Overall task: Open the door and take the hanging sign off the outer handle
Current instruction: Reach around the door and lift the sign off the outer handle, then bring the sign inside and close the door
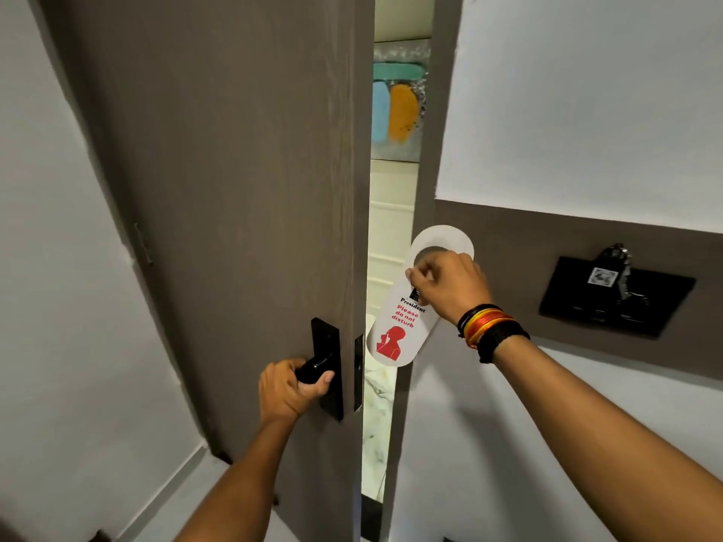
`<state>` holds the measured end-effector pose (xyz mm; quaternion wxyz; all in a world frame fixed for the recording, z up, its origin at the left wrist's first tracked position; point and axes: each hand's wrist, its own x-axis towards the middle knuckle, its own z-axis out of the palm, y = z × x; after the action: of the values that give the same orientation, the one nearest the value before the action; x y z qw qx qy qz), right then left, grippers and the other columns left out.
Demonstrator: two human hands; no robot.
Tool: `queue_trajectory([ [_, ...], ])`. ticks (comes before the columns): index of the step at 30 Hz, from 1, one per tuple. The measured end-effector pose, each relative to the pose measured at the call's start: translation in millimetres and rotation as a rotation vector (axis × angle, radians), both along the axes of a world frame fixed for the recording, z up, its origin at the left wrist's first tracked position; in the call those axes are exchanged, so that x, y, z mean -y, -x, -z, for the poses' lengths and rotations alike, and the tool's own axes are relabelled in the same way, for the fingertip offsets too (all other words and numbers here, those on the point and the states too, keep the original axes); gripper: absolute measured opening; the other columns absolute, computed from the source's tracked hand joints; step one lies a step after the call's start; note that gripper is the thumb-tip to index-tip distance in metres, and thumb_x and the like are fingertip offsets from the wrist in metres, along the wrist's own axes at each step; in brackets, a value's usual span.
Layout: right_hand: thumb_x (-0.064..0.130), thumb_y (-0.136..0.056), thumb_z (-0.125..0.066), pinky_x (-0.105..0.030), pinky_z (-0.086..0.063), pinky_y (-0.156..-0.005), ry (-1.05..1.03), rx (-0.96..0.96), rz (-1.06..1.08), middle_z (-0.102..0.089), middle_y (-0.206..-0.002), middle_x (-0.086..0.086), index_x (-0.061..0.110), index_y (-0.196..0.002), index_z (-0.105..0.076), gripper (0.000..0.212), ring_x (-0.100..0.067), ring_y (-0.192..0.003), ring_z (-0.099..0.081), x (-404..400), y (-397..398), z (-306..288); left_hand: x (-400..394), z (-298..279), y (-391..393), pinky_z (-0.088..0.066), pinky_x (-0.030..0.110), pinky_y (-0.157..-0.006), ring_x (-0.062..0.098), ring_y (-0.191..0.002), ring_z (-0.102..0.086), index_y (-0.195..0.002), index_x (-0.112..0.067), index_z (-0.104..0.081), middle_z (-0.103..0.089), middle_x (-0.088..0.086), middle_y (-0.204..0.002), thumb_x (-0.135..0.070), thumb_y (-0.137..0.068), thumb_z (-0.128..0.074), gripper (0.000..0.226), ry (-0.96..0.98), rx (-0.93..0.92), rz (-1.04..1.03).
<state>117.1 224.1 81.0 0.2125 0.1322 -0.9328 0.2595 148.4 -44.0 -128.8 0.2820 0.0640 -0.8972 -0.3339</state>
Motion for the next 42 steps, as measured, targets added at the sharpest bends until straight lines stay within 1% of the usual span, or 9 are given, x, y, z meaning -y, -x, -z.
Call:
queue_trajectory([
  [1, 0.037, -0.094, -0.061, -0.042, -0.062, -0.070, -0.005, -0.020, 0.014, -0.071, -0.059, 0.001, 0.014, -0.073, -0.068, 0.033, -0.021, -0.064, -0.070, -6.0, -0.1, -3.2, -7.7, -2.3, 6.8, -0.035, 0.029, -0.055, 0.040, -0.050, -0.061, -0.050, -0.011, -0.061, -0.034, -0.007, -0.042, -0.081, -0.054, -0.054, 0.071, -0.020, 0.020, 0.000],
  [5, 0.039, -0.094, -0.059, -0.041, -0.060, -0.072, -0.021, -0.062, 0.095, -0.071, -0.063, -0.001, 0.014, -0.071, -0.068, 0.035, -0.024, -0.067, -0.068, -25.4, 1.3, -15.3, -31.7, -14.7, 31.1, -0.035, 0.031, -0.054, 0.027, -0.046, -0.048, -0.044, -0.024, -0.032, -0.034, -0.006, -0.040, -0.086, -0.053, -0.053, 0.066, -0.043, 0.048, 0.019],
  [8, 0.041, -0.093, -0.058, -0.043, -0.060, -0.071, -0.033, -0.085, 0.148, -0.071, -0.067, -0.002, 0.014, -0.074, -0.066, 0.034, -0.027, -0.069, -0.067, -39.4, 4.1, -24.0, -45.3, -16.9, 51.7, -0.035, 0.033, -0.055, 0.029, -0.051, -0.051, -0.046, -0.021, -0.033, -0.037, -0.003, -0.043, -0.080, -0.062, -0.073, 0.074, -0.049, 0.097, -0.002],
  [12, 0.042, -0.095, -0.061, -0.041, -0.061, -0.070, -0.027, -0.105, 0.206, -0.071, -0.067, 0.001, 0.018, -0.077, -0.069, 0.031, -0.025, -0.070, -0.069, -55.7, 7.2, -33.9, -61.4, -21.5, 77.9, -0.032, 0.034, -0.051, 0.027, -0.047, -0.045, -0.047, -0.015, -0.028, -0.035, 0.000, -0.044, -0.080, -0.063, -0.077, 0.083, -0.058, 0.133, -0.044],
  [15, 0.043, -0.095, -0.061, -0.042, -0.062, -0.069, -0.035, -0.124, 0.231, -0.070, -0.065, 0.003, 0.020, -0.077, -0.068, 0.030, -0.023, -0.068, -0.069, -62.8, 10.5, -37.0, -69.6, -22.9, 93.4, -0.033, 0.036, -0.053, 0.035, -0.052, -0.057, -0.046, -0.014, -0.026, -0.034, 0.001, -0.045, -0.071, -0.066, -0.084, 0.083, -0.061, 0.159, -0.051],
  [18, 0.043, -0.095, -0.061, -0.041, -0.062, -0.068, -0.048, -0.136, 0.239, -0.068, -0.063, 0.003, 0.021, -0.077, -0.068, 0.029, -0.021, -0.067, -0.067, -61.7, 13.1, -35.7, -74.6, -22.3, 104.0, -0.037, 0.036, -0.051, 0.034, -0.050, -0.058, -0.046, -0.013, -0.028, -0.037, 0.002, -0.044, -0.077, -0.064, -0.081, 0.084, -0.067, 0.164, -0.028],
  [23, 0.041, -0.096, -0.062, -0.036, -0.058, -0.067, -0.081, -0.150, 0.229, -0.069, -0.067, 0.002, 0.019, -0.078, -0.068, 0.029, -0.023, -0.068, -0.067, -51.4, 18.6, -35.9, -77.0, -21.0, 117.0, -0.031, 0.032, -0.047, 0.020, -0.041, -0.038, -0.046, -0.016, -0.027, -0.033, -0.001, -0.042, -0.096, -0.055, -0.048, 0.083, -0.072, 0.111, 0.002],
  [35, 0.041, -0.093, -0.065, -0.039, -0.060, -0.071, -0.089, -0.144, 0.243, -0.069, -0.066, 0.004, 0.019, -0.077, -0.069, 0.027, -0.020, -0.069, -0.067, -42.1, 21.0, -40.0, -86.9, -27.5, 139.2, -0.042, 0.035, -0.052, 0.022, -0.046, -0.047, -0.048, -0.013, -0.037, -0.043, 0.003, -0.047, -0.086, -0.066, -0.067, 0.081, -0.023, 0.206, -0.023],
  [42, 0.043, -0.093, -0.065, -0.040, -0.062, -0.073, -0.085, -0.135, 0.249, -0.070, -0.066, 0.005, 0.021, -0.078, -0.068, 0.027, -0.018, -0.070, -0.068, -42.2, 22.8, -40.6, -89.9, -30.4, 145.6, -0.028, 0.027, -0.048, 0.014, -0.043, -0.038, -0.049, -0.015, -0.034, -0.040, 0.001, -0.047, -0.084, -0.071, -0.068, 0.080, -0.001, 0.213, -0.009],
])
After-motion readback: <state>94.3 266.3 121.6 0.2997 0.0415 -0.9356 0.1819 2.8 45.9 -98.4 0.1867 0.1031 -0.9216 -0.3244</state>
